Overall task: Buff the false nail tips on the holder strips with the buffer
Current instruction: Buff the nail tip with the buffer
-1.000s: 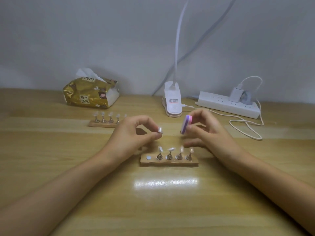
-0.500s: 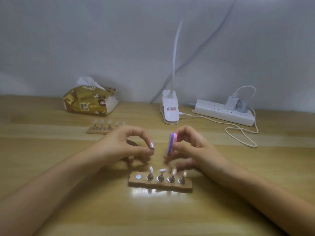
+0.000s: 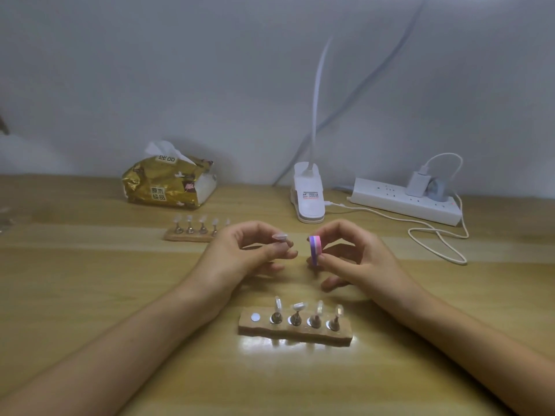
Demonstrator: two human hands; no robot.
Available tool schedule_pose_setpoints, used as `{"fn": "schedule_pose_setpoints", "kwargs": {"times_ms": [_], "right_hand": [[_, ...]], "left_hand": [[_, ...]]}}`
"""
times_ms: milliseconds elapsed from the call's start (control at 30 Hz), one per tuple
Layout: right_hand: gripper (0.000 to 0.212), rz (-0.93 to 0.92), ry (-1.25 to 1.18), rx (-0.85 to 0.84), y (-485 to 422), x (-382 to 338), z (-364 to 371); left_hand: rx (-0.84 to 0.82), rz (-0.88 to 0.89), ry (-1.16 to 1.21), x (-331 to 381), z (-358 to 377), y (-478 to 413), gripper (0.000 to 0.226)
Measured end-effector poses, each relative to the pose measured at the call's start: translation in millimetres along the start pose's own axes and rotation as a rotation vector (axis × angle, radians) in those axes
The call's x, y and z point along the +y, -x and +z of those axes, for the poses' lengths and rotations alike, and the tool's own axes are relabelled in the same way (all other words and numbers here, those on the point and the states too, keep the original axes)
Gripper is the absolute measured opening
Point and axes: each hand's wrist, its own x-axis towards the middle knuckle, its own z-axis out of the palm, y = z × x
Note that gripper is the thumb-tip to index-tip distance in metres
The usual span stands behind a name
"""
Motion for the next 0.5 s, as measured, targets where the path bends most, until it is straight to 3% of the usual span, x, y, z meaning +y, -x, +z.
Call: {"fn": "schedule_pose_setpoints", "kwargs": {"times_ms": [200, 367, 500], "right_hand": [[0.018, -0.189, 0.15, 0.1, 5.0, -4.6, 0.7], [0.019, -0.434, 0.337, 0.136, 0.9, -6.0, 5.6], [0.005, -0.395, 0.459, 0.065, -5.2, -2.0, 4.9]], "left_hand": [[-0.039, 0.096, -0.171, -0.8, 1.1, 3.2, 0.021], [-0.023, 0.112, -0.256, -4.6, 3.1, -0.1, 0.003], [-0.002, 0.073, -0.237, -5.5, 2.0, -0.3, 0.012]]}}
